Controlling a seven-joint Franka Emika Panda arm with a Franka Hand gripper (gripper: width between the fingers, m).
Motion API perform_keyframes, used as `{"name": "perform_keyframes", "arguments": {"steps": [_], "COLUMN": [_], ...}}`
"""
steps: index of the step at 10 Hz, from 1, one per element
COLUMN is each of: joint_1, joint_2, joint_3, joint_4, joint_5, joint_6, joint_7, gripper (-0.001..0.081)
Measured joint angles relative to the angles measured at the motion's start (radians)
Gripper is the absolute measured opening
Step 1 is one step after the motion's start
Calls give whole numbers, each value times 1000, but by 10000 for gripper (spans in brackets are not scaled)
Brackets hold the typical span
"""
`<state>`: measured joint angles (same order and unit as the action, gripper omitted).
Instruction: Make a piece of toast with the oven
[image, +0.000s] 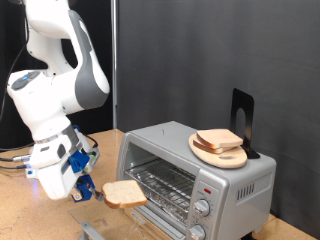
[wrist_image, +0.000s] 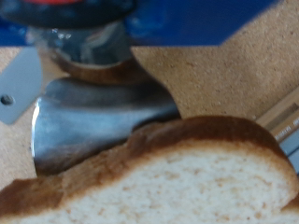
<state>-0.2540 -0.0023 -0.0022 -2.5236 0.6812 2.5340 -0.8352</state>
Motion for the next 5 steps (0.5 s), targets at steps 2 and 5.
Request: {"name": "perform_keyframes", "arguments": {"steps": [2, 5], "joint_1": [11, 39], "joint_2": [0, 0], "joint_3": [26, 74], "joint_4": [1, -5], "joint_5": [32, 50], "joint_6": [12, 76], "joint_7": [-1, 2], "gripper": [387, 387]}}
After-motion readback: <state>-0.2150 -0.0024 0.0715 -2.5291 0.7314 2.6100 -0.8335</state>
